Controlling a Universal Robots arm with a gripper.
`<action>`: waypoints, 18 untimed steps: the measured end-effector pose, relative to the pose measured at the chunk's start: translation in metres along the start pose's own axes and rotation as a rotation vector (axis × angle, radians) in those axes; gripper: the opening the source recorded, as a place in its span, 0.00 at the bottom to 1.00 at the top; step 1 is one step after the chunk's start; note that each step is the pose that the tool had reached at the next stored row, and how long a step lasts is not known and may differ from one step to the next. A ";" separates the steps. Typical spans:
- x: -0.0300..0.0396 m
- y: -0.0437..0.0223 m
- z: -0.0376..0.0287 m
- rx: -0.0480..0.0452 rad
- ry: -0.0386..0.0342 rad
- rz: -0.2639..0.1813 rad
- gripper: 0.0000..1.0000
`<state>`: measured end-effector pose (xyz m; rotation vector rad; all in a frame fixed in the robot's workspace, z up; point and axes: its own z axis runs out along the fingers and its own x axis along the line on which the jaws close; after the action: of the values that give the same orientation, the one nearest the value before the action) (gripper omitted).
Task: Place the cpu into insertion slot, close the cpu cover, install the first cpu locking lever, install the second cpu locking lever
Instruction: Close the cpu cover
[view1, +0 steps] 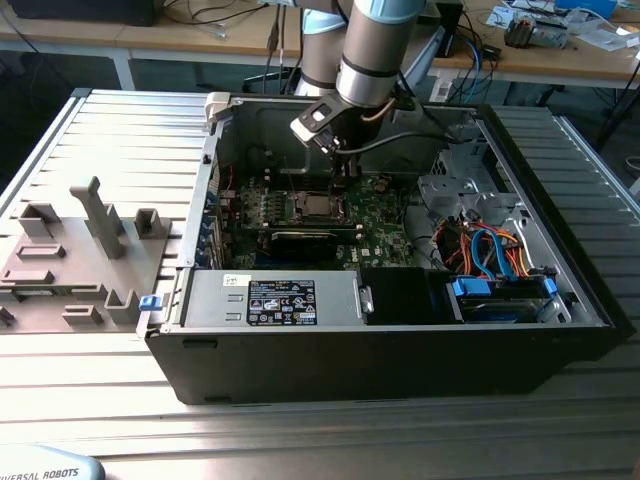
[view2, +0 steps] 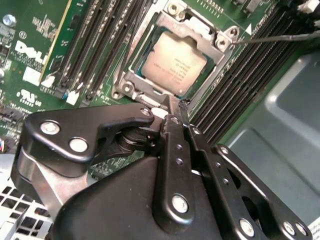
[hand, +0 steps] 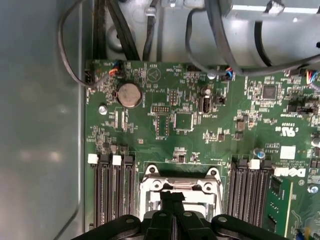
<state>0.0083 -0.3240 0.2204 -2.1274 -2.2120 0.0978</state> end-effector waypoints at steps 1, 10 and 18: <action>-0.0001 -0.0008 0.0010 -0.0001 0.0000 0.000 0.11; -0.0023 -0.0180 0.0097 -0.0001 0.0000 0.000 0.11; -0.0028 -0.0349 0.0138 -0.0001 0.0000 0.000 0.11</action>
<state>-0.0277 -0.3282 0.2100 -2.1274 -2.2121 0.0977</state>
